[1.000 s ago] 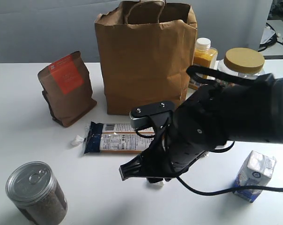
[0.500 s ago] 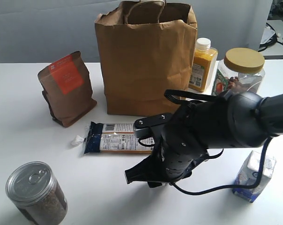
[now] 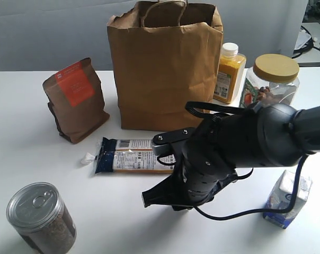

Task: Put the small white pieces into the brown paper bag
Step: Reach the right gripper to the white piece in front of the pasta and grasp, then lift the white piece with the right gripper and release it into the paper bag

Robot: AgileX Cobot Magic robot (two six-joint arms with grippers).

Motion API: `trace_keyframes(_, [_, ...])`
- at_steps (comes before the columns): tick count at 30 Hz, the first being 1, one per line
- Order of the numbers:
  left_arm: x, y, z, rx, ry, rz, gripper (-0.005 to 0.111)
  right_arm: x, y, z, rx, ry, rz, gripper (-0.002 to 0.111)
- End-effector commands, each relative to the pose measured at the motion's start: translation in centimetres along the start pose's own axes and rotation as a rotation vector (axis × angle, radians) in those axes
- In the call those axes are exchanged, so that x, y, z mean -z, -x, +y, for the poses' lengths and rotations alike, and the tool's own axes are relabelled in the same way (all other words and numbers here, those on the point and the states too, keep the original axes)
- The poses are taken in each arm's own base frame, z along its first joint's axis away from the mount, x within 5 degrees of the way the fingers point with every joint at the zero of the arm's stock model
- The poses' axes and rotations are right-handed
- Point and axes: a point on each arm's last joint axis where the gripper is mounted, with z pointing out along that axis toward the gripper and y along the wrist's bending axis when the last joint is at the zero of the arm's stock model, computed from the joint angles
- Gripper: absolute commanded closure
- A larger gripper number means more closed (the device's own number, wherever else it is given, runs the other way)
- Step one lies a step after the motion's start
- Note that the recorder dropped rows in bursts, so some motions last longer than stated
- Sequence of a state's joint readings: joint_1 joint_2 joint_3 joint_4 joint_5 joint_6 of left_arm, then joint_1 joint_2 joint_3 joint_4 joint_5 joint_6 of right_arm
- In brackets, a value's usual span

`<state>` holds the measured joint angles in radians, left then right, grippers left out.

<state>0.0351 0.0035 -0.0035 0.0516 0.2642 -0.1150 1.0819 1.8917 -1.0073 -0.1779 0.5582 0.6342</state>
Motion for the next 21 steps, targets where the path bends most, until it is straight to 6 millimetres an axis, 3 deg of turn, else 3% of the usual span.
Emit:
trace_keyframes(1, [0.00,-0.08,-0.04,0.012,-0.008,-0.002,0.107,0.09,-0.01,-0.28,-0.007,-0.018,0.025,0.085])
trace_keyframes(21, [0.00,-0.08,-0.04,0.012,-0.008,-0.002,0.107,0.50,0.10,0.09,-0.008,0.005,0.000,0.107])
